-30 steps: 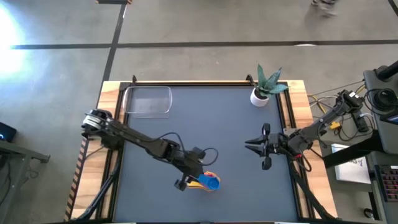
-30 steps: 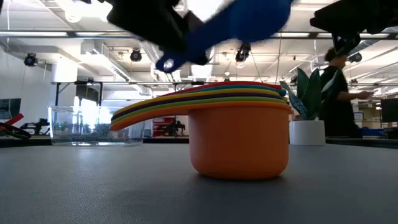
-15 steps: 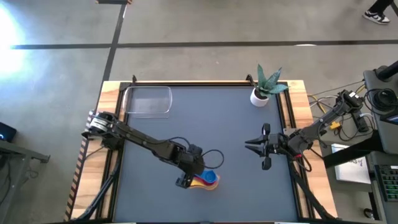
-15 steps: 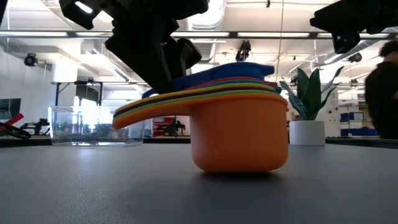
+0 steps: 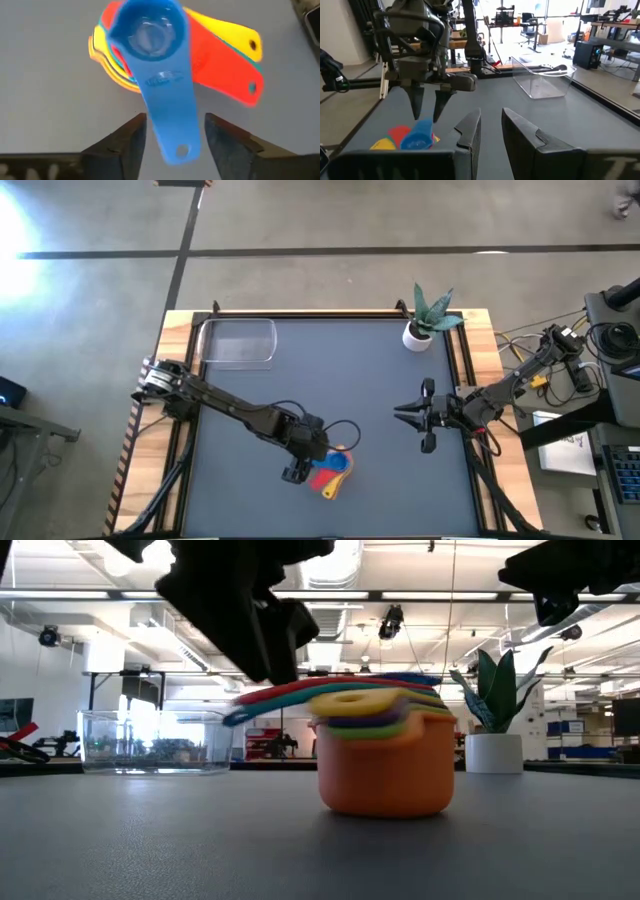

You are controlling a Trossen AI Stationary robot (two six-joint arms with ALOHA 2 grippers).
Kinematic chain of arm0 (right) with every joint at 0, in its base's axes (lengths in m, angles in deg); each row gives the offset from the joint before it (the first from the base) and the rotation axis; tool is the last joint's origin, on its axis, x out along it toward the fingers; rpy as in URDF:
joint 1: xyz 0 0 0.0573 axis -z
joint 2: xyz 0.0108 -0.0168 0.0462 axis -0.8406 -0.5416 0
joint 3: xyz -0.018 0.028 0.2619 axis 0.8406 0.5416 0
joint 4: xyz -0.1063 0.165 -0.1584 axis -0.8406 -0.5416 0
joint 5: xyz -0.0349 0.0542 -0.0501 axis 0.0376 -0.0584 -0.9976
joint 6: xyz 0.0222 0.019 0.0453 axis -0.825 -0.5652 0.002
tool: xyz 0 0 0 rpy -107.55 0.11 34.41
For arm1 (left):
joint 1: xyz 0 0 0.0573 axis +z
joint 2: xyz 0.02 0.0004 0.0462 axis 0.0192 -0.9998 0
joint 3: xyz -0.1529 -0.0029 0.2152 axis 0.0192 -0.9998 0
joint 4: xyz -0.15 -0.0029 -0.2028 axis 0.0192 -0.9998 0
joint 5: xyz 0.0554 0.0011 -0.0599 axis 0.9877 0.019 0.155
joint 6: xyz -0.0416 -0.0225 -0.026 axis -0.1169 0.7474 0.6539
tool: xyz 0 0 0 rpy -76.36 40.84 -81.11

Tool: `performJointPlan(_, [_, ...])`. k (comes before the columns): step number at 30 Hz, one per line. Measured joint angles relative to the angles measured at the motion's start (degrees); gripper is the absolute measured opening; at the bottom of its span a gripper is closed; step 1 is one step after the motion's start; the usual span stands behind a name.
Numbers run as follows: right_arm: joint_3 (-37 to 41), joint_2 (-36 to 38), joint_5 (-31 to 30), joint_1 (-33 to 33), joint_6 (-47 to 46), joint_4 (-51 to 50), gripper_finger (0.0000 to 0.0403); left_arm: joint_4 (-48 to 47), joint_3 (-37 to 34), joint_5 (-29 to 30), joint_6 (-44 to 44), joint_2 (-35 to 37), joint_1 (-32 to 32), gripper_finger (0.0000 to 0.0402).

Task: Nest measuring cups in basket
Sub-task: Stack the blue measuring cup on top of the red measuring cup, then adjust the stacked measuring cups

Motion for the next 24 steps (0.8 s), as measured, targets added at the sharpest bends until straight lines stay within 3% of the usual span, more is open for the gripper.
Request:
performJointPlan(9, [0.00, 0.00, 0.17, 0.00, 0.21, 0.00, 0.0068, -3.63, 4.74, -0.02, 0.08, 0.15, -0.02, 0.0256])
performJointPlan(15, [0.00, 0.00, 0.24, 0.00, -0.99, 0.00, 0.0068, -2.81, 5.56, 1.82, 0.08, 4.85, -0.09, 0.0255])
performJointPlan(19, [0.00, -0.02, 1.29, -0.02, -3.29, 0.10, 0.0068, 2.27, -0.14, 4.80, -0.07, 11.78, 0.10, 0.0235])
performJointPlan(24, [-2.65, -2.63, 3.23, -0.02, -3.10, 0.02, 0.0068, 16.70, -13.03, 5.05, 2.15, 22.43, 2.22, 0.0211])
